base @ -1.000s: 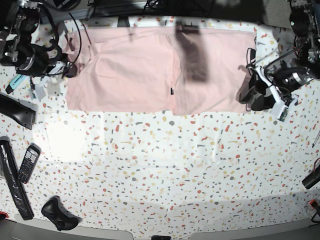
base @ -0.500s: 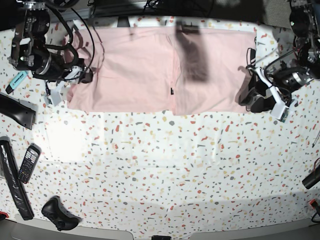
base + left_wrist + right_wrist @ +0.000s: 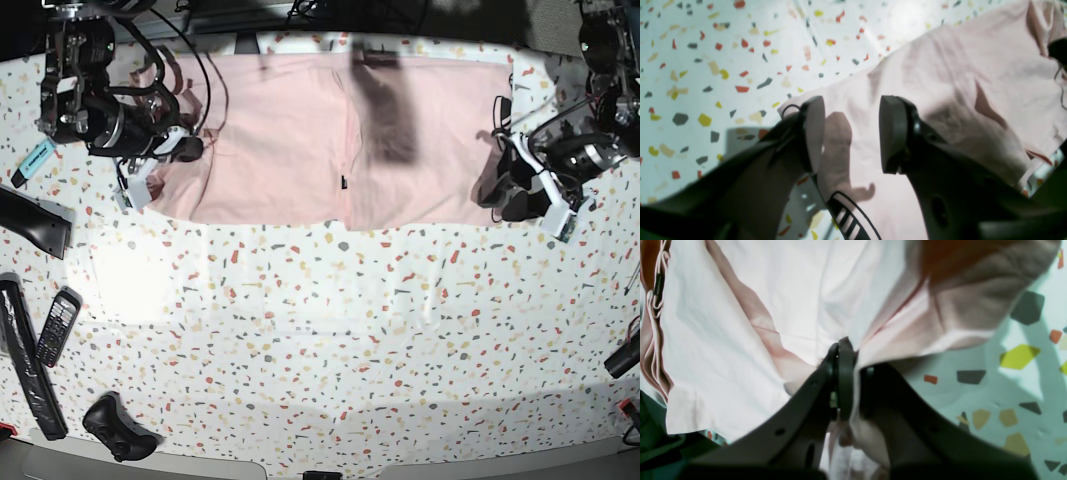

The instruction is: Fold the T-shirt properly

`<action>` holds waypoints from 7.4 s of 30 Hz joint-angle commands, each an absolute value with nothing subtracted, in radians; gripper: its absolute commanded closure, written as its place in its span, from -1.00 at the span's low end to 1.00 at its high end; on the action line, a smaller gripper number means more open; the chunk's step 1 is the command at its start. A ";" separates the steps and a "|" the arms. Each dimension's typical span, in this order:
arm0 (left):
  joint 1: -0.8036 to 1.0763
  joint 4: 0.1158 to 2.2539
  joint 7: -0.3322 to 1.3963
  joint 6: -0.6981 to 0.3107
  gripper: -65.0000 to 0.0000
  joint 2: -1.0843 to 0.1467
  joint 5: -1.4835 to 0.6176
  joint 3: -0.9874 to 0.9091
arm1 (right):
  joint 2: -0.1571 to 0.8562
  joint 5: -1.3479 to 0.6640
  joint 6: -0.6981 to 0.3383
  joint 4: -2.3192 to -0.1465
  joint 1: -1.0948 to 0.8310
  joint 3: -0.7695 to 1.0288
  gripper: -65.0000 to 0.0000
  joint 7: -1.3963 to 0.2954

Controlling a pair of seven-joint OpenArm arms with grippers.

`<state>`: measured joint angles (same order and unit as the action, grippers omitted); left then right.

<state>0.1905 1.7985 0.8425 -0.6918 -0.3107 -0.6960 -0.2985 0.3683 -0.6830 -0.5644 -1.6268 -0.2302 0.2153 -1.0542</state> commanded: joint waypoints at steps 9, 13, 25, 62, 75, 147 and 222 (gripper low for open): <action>0.209 1.811 0.815 -0.698 0.21 -0.319 -0.596 -0.302 | 0.377 -0.719 -0.598 -1.637 -0.226 0.416 1.00 -1.040; 0.252 1.793 0.748 -0.698 0.21 -0.319 -0.544 -0.302 | 0.377 -0.850 -0.646 -1.665 -0.227 0.472 1.00 -1.108; 0.280 1.449 0.627 -0.698 0.21 -0.316 -0.524 -0.299 | 0.215 -0.947 -0.655 -1.872 -0.221 0.237 1.00 -1.106; 0.279 1.430 0.626 -0.698 0.21 -0.316 -0.524 -0.299 | -0.157 -0.594 -0.664 -1.660 -0.054 -0.486 0.55 -0.724; 0.280 1.483 0.611 -0.698 0.21 -0.479 -0.630 -0.308 | -0.157 -0.772 -0.670 -1.661 0.127 -0.506 0.55 -0.901; -0.084 1.161 0.817 -0.693 1.00 -0.635 -0.896 -0.125 | -0.097 -0.124 -0.560 -1.831 -0.119 -0.255 1.00 -0.894; 0.349 0.373 0.096 -0.589 1.00 -0.194 -0.112 -0.656 | 0.354 -0.161 -0.394 -0.395 -0.155 -0.112 1.00 -0.583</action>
